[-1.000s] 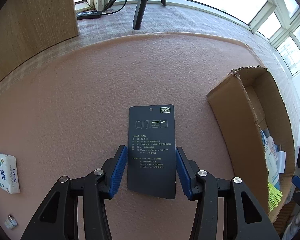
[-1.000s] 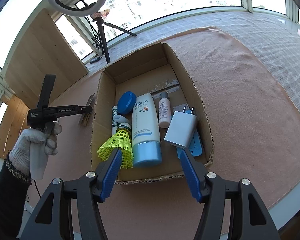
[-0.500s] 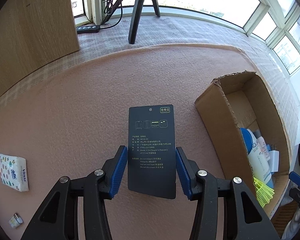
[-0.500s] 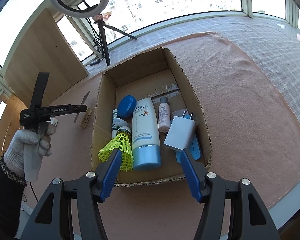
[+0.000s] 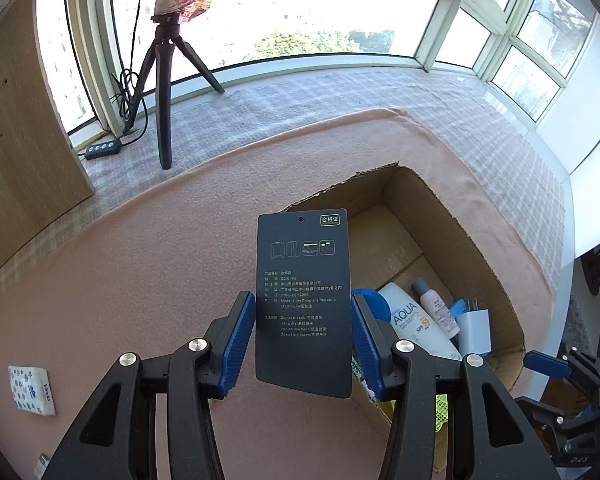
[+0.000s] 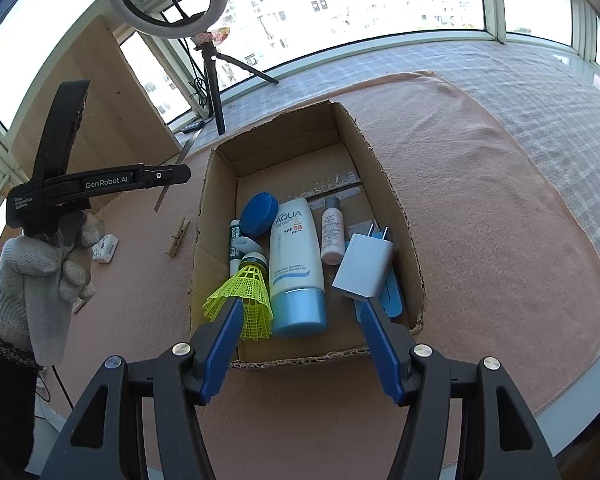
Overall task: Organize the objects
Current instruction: 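Carry the dark card into the box and open the left gripper, then move the right gripper to the wooden clothespin while the left gripper approaches the patterned lighter, then close the right gripper on the clothespin while the left gripper closes on the lighter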
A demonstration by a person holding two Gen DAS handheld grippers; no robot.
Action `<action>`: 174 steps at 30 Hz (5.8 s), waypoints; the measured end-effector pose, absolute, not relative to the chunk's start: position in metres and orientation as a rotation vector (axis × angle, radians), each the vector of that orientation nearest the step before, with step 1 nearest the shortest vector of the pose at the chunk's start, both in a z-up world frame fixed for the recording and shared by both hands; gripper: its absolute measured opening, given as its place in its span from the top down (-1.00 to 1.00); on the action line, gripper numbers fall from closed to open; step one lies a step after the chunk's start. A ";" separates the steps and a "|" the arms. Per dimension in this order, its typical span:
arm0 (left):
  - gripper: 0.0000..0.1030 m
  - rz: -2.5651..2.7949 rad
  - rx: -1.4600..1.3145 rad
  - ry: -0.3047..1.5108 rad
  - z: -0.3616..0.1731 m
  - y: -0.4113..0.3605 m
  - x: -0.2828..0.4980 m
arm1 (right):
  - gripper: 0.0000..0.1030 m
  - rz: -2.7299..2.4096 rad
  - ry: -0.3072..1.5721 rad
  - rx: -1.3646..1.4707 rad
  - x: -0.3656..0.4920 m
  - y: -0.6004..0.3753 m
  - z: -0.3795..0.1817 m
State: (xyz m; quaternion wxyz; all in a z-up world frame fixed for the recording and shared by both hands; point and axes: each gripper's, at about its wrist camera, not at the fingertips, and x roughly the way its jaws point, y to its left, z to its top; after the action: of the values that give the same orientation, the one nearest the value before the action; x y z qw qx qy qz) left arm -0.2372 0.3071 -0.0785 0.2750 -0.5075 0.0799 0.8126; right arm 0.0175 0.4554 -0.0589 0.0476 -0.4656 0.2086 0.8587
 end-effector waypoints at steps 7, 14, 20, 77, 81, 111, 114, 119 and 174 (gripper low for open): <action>0.00 2.136 -1.366 0.249 -0.087 0.355 -0.234 | -0.11 2.610 0.633 -1.414 0.025 0.458 -0.058; 0.00 2.101 -1.385 0.274 -0.100 0.386 -0.233 | -0.11 2.592 0.643 -1.406 0.031 0.465 -0.061; -0.01 2.075 -1.401 0.280 -0.108 0.399 -0.233 | -0.11 2.583 0.647 -1.401 0.034 0.470 -0.061; -0.50 2.563 -1.624 -0.130 -0.104 -0.082 -0.178 | -0.11 2.832 0.461 -1.594 -0.101 0.298 -0.042; -0.50 2.537 -1.677 -0.204 -0.119 -0.119 -0.183 | -0.11 2.799 0.456 -1.637 -0.124 0.288 -0.050; -0.06 2.380 -1.740 -0.007 -0.169 -0.114 -0.181 | -0.11 2.486 0.435 -1.880 -0.219 0.276 -0.134; 0.04 2.390 -1.746 0.008 -0.168 -0.105 -0.182 | -0.11 2.490 0.387 -1.868 -0.223 0.274 -0.133; 0.13 2.390 -1.746 0.033 -0.168 -0.084 -0.187 | -0.11 2.496 0.292 -1.871 -0.226 0.266 -0.134; 0.49 2.335 -1.680 0.164 -0.165 0.000 -0.201 | 0.78 2.625 0.112 -1.857 -0.179 0.272 -0.126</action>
State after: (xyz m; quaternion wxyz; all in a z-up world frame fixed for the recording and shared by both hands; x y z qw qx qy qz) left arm -0.2012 0.0004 -0.1648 0.1300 -0.5782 0.0564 0.8035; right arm -0.1787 0.2715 -0.1264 -0.0378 -0.5768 0.0348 0.8153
